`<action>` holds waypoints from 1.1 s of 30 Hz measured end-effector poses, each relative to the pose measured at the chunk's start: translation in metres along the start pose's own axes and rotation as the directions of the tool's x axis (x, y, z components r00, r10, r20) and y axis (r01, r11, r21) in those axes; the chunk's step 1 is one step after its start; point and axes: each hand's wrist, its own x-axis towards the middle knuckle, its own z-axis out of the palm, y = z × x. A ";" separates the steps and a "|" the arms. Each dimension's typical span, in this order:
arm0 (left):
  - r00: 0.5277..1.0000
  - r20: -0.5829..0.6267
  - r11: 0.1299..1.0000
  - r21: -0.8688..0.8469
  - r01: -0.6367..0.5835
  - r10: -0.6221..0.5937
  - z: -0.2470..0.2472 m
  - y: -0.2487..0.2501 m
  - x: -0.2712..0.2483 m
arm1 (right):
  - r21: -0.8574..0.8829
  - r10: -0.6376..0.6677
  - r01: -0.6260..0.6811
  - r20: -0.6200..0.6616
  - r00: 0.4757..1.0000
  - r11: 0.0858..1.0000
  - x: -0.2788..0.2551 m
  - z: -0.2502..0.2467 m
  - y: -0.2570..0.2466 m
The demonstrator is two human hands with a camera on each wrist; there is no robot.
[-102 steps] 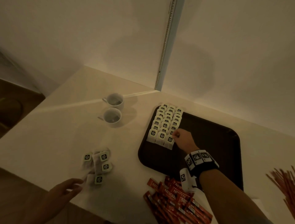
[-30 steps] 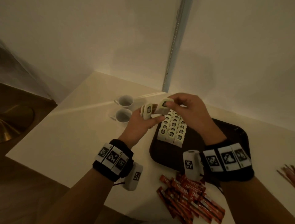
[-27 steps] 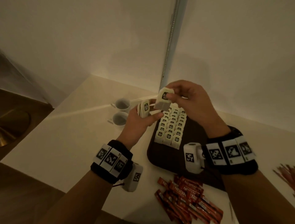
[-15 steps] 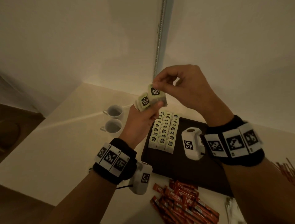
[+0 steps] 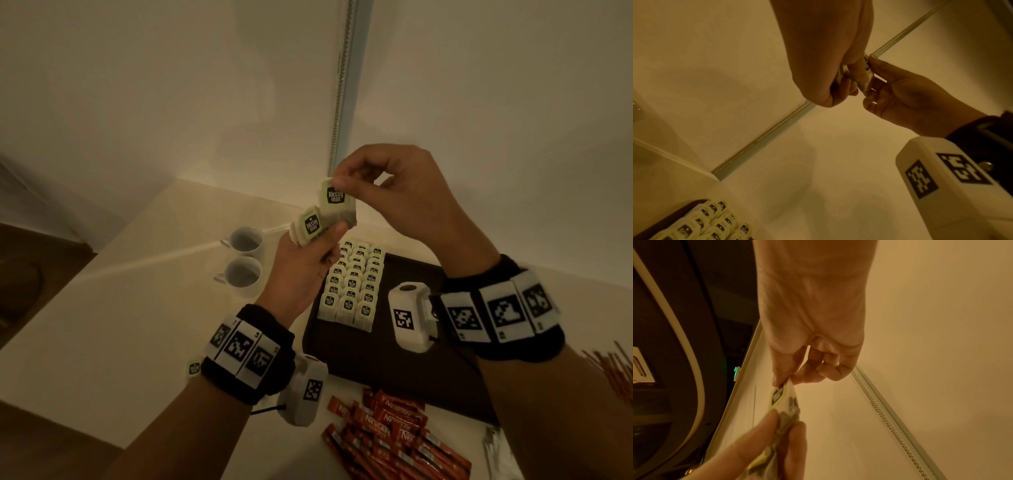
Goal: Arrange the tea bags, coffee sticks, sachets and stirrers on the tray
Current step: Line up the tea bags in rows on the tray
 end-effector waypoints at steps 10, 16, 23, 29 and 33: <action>0.983 -0.124 0.971 0.180 0.160 -0.139 -0.023 -0.008 -0.002 | 0.142 0.180 -0.175 -0.026 0.983 0.974 -0.011 0.005 0.031; 0.925 -0.303 0.937 0.190 0.294 -0.229 -0.068 -0.013 0.001 | -0.096 0.464 -0.454 0.177 0.868 0.886 -0.055 0.038 0.103; 0.922 -0.328 0.947 0.171 0.272 -0.205 -0.074 -0.006 0.008 | -0.255 0.671 -0.626 0.393 0.629 0.737 -0.100 0.102 0.162; 0.916 -0.319 0.949 0.120 0.292 -0.241 -0.080 -0.008 0.006 | -0.297 0.710 -0.645 0.253 0.657 0.704 -0.108 0.133 0.183; 0.918 -0.318 0.953 0.105 0.284 -0.238 -0.084 -0.010 0.006 | -0.298 0.733 -0.675 0.173 0.658 0.675 -0.106 0.140 0.191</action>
